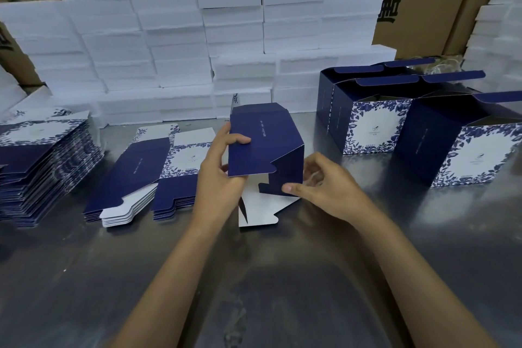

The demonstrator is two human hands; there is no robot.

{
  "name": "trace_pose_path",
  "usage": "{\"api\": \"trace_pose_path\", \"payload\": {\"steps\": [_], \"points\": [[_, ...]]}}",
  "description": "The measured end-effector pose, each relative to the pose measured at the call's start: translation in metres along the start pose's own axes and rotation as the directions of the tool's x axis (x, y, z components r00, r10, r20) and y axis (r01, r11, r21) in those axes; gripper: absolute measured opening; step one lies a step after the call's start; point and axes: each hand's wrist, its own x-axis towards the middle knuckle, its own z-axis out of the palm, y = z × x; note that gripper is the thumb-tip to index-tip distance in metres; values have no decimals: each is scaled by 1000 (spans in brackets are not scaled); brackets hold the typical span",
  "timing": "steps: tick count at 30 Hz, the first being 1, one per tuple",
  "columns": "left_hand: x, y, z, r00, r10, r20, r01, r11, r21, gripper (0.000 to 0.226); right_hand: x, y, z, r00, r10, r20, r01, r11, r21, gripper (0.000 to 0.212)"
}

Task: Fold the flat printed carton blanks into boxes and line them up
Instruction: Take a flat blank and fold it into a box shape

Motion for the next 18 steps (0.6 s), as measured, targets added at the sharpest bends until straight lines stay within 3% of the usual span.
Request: {"api": "trace_pose_path", "payload": {"steps": [2, 6, 13, 18], "points": [[1, -2, -1, 1000, 8, -4, -8, 1000, -22, 37, 0, 5, -7, 999, 23, 26, -19, 992, -125, 42], [0, -4, 2, 1000, 9, 14, -9, 999, -42, 39, 1, 11, -2, 995, -2, 97, 23, 976, -215, 45], [1, -4, 3, 1000, 10, 29, -8, 997, -78, 41, 2, 12, 3, 997, -46, 59, 55, 985, -165, 47], [1, -3, 4, 999, 16, 37, -13, 996, -86, 41, 1, 2, -2, 988, -140, -71, 135, 988, -77, 51]]}}
